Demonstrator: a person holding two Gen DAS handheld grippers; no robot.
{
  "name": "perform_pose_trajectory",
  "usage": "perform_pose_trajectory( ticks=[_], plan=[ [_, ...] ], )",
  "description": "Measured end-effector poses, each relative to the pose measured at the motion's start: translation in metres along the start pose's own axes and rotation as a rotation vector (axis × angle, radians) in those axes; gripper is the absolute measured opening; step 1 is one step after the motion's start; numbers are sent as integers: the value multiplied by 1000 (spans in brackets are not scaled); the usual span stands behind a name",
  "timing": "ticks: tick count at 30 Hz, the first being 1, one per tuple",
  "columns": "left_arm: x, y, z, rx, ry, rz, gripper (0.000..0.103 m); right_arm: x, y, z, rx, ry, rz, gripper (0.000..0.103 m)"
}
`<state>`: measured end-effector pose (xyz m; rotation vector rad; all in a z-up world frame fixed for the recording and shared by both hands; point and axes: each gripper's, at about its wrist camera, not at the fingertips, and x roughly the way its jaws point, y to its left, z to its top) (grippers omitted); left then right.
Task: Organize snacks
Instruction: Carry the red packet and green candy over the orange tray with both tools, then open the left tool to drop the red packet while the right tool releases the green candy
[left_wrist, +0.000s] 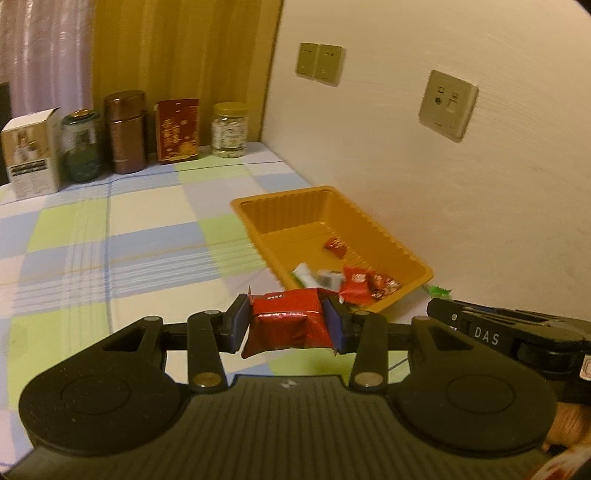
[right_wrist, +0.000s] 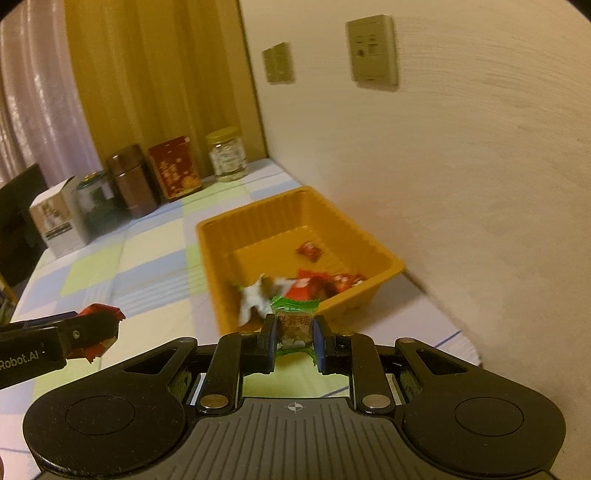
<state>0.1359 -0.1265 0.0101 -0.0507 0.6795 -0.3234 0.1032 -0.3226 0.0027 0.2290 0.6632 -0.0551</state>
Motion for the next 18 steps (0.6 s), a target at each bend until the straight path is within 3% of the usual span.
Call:
perform_pose_trajectory(
  ticks=[18],
  plan=[
    [94, -28, 50, 21, 52, -62, 40, 58, -33, 55, -8, -13, -7, 20]
  ],
)
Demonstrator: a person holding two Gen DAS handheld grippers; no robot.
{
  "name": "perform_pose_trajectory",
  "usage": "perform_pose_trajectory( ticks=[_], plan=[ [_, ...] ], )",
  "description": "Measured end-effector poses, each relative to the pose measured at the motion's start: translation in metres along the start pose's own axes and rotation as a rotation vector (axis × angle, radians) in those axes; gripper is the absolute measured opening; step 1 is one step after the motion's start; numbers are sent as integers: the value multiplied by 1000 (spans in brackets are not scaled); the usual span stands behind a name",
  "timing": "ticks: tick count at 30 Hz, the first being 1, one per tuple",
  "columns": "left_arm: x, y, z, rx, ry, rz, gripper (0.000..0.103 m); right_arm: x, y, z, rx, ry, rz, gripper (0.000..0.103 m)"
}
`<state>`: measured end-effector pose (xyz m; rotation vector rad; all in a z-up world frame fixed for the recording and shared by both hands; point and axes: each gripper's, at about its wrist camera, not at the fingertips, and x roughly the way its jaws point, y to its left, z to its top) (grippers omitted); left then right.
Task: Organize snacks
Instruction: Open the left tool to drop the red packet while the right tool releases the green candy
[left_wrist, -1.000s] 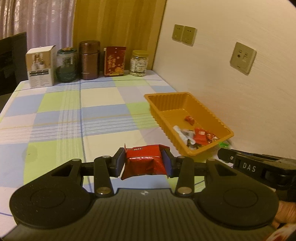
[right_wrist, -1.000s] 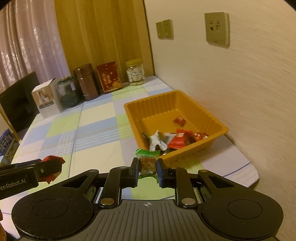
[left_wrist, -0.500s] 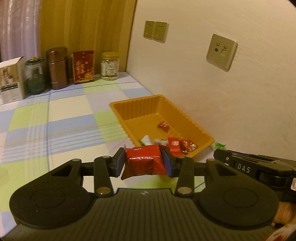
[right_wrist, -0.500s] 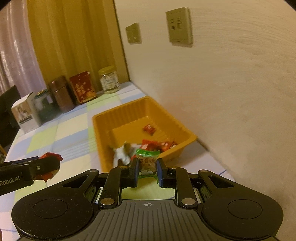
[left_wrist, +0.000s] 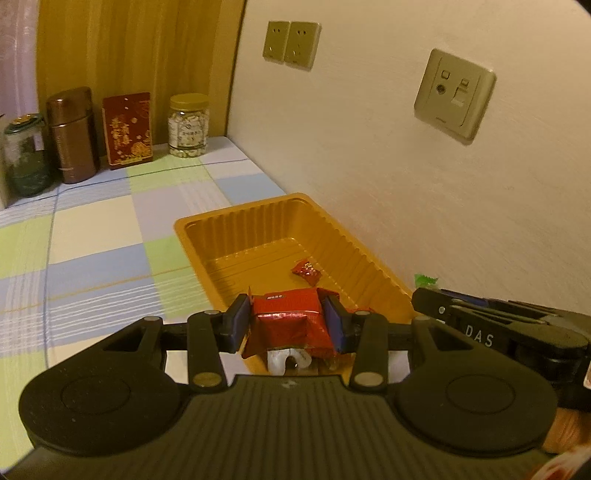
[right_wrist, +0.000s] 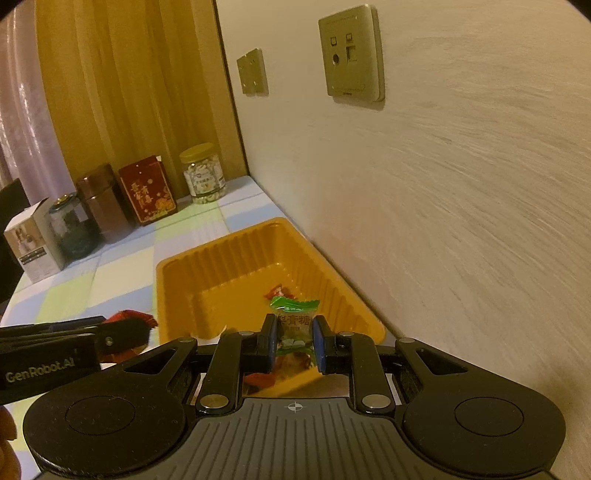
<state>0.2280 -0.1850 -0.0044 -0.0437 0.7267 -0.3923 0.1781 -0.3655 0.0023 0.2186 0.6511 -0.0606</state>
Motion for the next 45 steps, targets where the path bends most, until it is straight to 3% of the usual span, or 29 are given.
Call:
perform_pose_trajectory(
  ticks=[15, 20, 35, 45],
  plan=[
    [52, 3, 20, -5, 30, -51, 40, 34, -12, 16, 16, 13, -30, 20],
    [65, 7, 24, -11, 43, -53, 48, 37, -14, 15, 22, 19, -34, 20],
    [40, 35, 4, -15, 42, 49, 49, 36, -7, 16, 24, 26, 8, 20],
    [37, 40, 0, -12, 52, 70, 50, 43, 5, 23, 4, 29, 40, 20]
  ],
)
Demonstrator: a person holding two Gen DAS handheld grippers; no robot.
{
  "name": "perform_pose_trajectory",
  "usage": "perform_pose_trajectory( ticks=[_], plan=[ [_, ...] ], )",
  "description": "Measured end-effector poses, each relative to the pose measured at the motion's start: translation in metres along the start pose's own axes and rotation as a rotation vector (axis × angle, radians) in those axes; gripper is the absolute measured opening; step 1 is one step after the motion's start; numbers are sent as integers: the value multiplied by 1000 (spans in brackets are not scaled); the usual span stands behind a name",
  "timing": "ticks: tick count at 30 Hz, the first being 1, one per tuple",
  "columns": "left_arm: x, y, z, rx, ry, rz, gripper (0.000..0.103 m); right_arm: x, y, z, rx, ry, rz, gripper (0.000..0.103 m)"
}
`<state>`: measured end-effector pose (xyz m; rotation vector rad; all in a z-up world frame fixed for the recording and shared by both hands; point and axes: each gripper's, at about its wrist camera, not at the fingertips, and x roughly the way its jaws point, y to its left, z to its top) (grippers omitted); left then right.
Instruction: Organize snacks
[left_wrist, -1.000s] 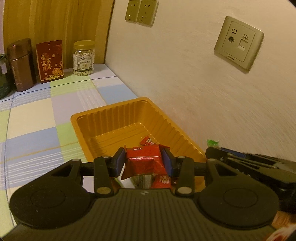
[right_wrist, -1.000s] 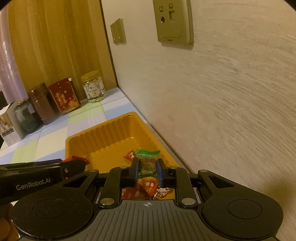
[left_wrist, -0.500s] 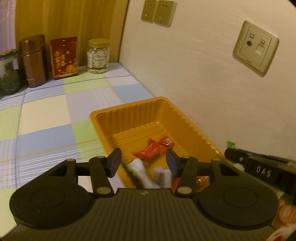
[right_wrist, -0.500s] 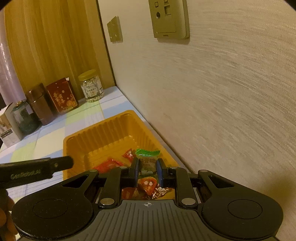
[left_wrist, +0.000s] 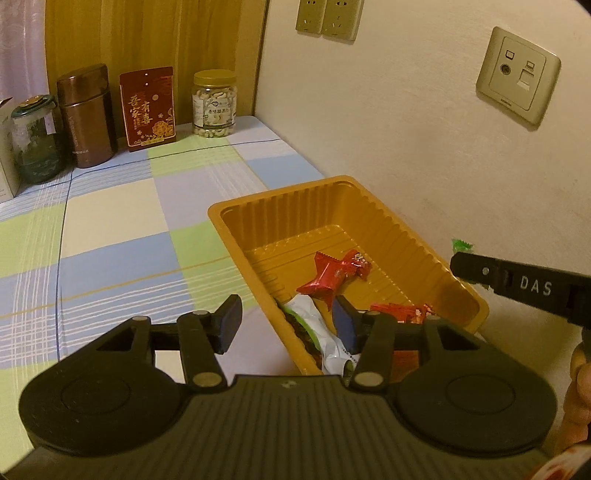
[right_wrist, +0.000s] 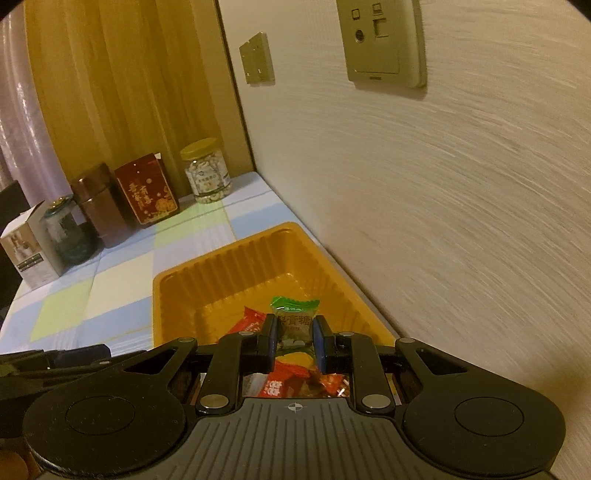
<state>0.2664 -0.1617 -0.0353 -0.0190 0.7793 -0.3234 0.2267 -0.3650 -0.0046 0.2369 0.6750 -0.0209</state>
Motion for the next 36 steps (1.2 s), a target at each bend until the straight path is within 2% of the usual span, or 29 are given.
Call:
perform_pose_trajectory(
  ticks=[11, 15, 18, 19, 21, 22, 33, 36],
  plan=[
    [-1, 13, -3, -29, -5, 12, 52, 14, 11, 15, -23, -14, 26, 21],
    [-2, 17, -5, -39, -4, 19, 53, 24, 12, 19, -23, -15, 49, 21],
    [-4, 20, -7, -48, -5, 26, 57, 32, 11, 20, -11, -2, 93, 21],
    [-5, 21, -8, -52, -6, 28, 59, 33, 10, 20, 2, 5, 98, 23],
    [-7, 22, -9, -58, -7, 29, 59, 33, 6, 19, 25, 7, 90, 43],
    [-8, 23, -10, -61, -8, 29, 60, 31, 4, 18, 36, 3, 86, 57],
    [-30, 18, -15, -55, -23, 55, 78, 8, -7, -4, 49, 51, 54, 61],
    [-39, 17, -16, -52, -35, 68, 87, -1, -7, -8, 37, 53, 51, 64]
  ],
)
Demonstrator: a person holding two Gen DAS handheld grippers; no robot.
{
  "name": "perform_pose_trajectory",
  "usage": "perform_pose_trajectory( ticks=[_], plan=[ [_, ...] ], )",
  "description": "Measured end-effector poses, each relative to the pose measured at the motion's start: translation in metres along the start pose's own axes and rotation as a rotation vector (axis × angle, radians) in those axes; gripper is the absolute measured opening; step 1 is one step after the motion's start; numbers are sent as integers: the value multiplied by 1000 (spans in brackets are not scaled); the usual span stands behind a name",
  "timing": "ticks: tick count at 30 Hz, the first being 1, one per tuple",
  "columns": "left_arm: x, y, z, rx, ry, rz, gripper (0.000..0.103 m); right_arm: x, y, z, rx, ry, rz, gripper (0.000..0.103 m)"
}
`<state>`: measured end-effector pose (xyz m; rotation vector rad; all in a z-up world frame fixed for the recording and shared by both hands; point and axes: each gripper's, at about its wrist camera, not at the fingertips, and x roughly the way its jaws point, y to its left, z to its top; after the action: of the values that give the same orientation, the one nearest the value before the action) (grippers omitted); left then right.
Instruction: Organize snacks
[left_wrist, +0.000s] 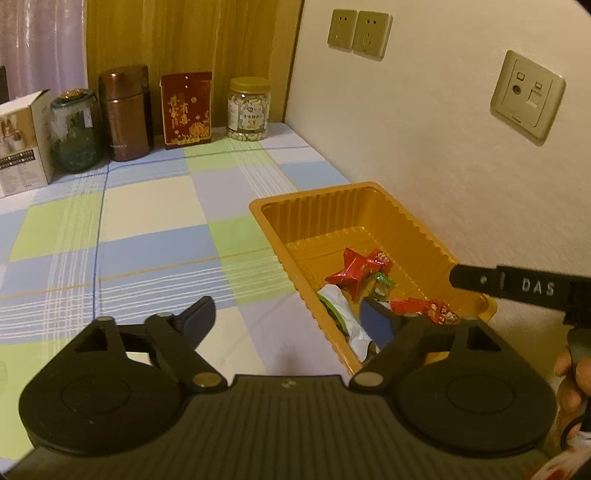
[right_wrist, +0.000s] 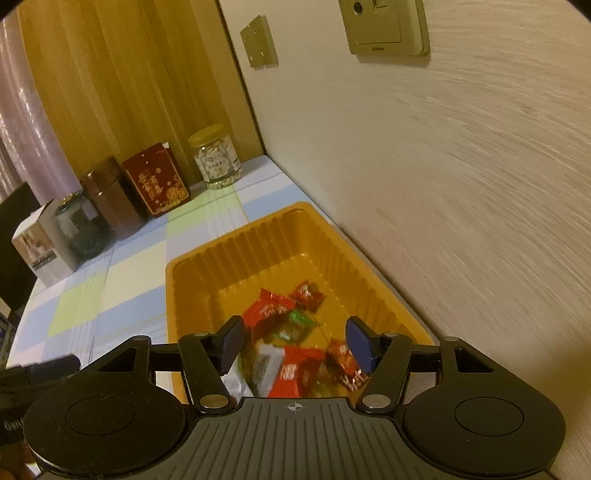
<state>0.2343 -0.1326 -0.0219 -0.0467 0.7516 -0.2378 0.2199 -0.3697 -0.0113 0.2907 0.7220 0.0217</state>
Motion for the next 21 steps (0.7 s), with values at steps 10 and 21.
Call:
perform_pose_trajectory(
  ticks=[10, 21],
  plan=[
    [-28, 2, -4, -30, -23, 23, 102, -32, 9, -8, -36, -7, -7, 75],
    [-65, 1, -16, -34, -53, 29, 103, -66, 17, -19, -38, -10, -23, 79]
  ],
)
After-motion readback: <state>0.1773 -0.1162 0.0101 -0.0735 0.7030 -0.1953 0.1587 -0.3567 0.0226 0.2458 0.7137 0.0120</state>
